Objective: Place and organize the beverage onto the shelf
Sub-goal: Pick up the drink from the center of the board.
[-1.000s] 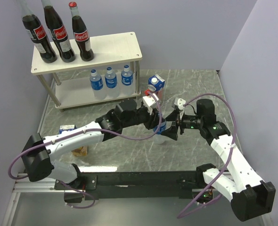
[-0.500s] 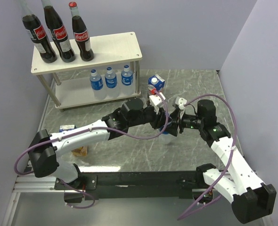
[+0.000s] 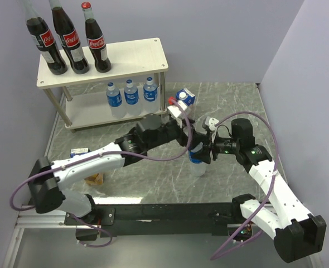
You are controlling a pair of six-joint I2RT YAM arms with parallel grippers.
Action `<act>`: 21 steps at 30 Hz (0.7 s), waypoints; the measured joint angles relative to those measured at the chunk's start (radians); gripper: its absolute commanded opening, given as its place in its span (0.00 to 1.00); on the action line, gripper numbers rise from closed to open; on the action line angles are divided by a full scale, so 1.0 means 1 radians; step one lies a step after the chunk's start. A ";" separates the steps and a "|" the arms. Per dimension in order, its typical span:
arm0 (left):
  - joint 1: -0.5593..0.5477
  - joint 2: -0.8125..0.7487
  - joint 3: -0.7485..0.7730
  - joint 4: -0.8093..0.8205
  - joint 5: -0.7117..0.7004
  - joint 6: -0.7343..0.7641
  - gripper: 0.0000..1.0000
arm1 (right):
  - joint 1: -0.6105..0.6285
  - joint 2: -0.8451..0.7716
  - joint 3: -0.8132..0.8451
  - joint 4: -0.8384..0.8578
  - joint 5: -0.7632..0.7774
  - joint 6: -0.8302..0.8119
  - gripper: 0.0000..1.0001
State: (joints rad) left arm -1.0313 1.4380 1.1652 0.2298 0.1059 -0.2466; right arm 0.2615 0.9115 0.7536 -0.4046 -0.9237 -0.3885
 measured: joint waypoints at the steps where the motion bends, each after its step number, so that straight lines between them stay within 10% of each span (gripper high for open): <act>1: 0.003 -0.022 -0.002 0.013 -0.019 -0.007 0.91 | 0.000 0.000 0.000 -0.018 0.000 -0.003 0.00; 13: -0.006 -0.333 -0.175 0.111 -0.148 0.019 0.99 | -0.053 0.014 0.000 -0.053 0.046 0.050 0.00; 21: -0.006 -0.239 -0.409 0.188 -0.094 0.014 0.99 | -0.138 0.012 0.000 -0.024 0.103 0.164 0.00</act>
State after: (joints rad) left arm -1.0374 1.1992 0.7559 0.4183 0.0116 -0.2321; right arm 0.1238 0.9234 0.7536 -0.4290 -0.8207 -0.2241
